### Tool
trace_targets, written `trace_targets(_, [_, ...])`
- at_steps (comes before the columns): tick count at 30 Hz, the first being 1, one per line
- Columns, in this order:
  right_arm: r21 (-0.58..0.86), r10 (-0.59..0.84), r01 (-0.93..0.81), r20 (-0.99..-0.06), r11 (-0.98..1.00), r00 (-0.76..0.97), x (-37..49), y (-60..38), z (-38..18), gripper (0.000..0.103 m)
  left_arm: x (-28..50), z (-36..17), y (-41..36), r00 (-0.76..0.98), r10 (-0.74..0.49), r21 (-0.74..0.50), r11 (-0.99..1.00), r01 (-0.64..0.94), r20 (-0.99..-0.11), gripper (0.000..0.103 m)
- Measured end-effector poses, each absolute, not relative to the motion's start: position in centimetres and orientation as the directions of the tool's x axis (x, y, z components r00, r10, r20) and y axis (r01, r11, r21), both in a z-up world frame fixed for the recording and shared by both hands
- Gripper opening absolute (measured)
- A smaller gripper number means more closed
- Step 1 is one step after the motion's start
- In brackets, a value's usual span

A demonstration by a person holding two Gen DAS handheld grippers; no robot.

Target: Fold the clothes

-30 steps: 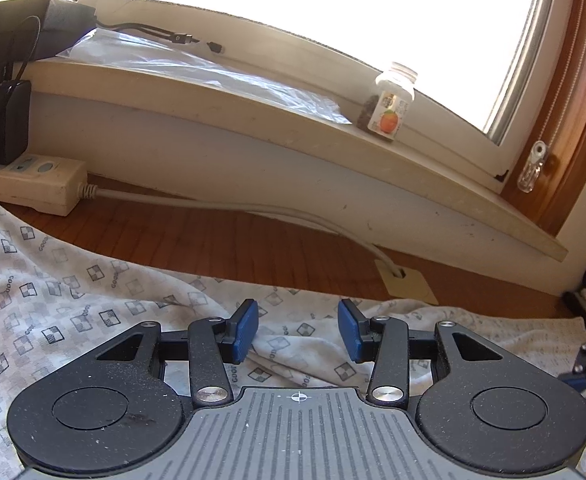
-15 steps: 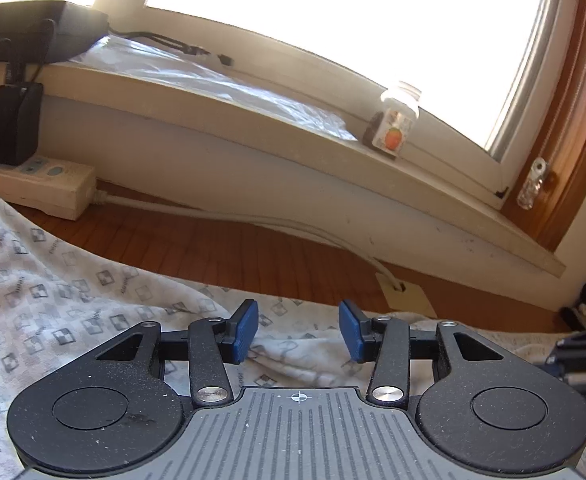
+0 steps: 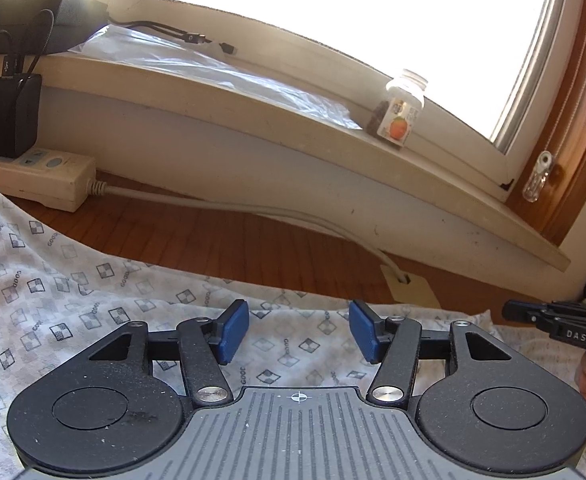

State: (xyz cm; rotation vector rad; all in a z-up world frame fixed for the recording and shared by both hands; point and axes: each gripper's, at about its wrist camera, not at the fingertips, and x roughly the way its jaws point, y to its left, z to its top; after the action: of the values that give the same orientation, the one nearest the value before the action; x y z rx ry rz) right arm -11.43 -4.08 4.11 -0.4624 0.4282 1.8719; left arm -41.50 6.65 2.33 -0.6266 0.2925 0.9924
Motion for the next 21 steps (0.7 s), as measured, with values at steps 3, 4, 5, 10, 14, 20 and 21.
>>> trace_targets(3, [0.081,0.763,-0.896,-0.494,-0.436,-0.416,-13.5,-4.8,4.4,0.022,-41.5,2.3,6.7,0.527,0.686,-0.355,0.392,-0.849,-0.501,0.06])
trace_targets(4, [0.081,0.745,-0.881,-0.5,-0.467,-0.441,-14.2,-4.9,4.5,0.023,-41.5,2.3,6.7,0.526,0.686,-0.355,0.392,-0.849,-0.502,0.061])
trace_targets(5, [0.083,0.72,-0.865,-0.518,-0.495,-0.461,-15.0,-4.6,4.3,0.025,-41.5,2.3,6.7,0.525,0.685,-0.352,0.392,-0.85,-0.505,0.061])
trace_targets(10, [0.008,0.702,-0.878,-0.597,-0.478,-0.388,-16.7,-3.5,2.7,0.03,-40.3,3.1,6.0,0.528,0.687,-0.285,0.445,-0.849,-0.5,0.062])
trace_targets(14, [0.068,0.707,-0.882,-0.571,-0.466,-0.417,-15.5,-3.1,2.0,0.033,-38.8,4.4,4.9,0.601,0.645,-0.255,0.553,-0.793,-0.471,0.046])
trace_targets(20, [0.062,0.692,-0.867,-0.575,-0.495,-0.437,-16.1,-3.3,2.0,0.051,-34.3,3.6,4.7,0.634,0.521,-0.195,0.665,-0.721,-0.572,0.038])
trace_targets(21, [0.055,0.692,-0.865,-0.576,-0.499,-0.435,-16.2,-3.4,2.0,0.052,-33.7,3.3,5.0,0.621,0.515,-0.186,0.662,-0.726,-0.59,0.038])
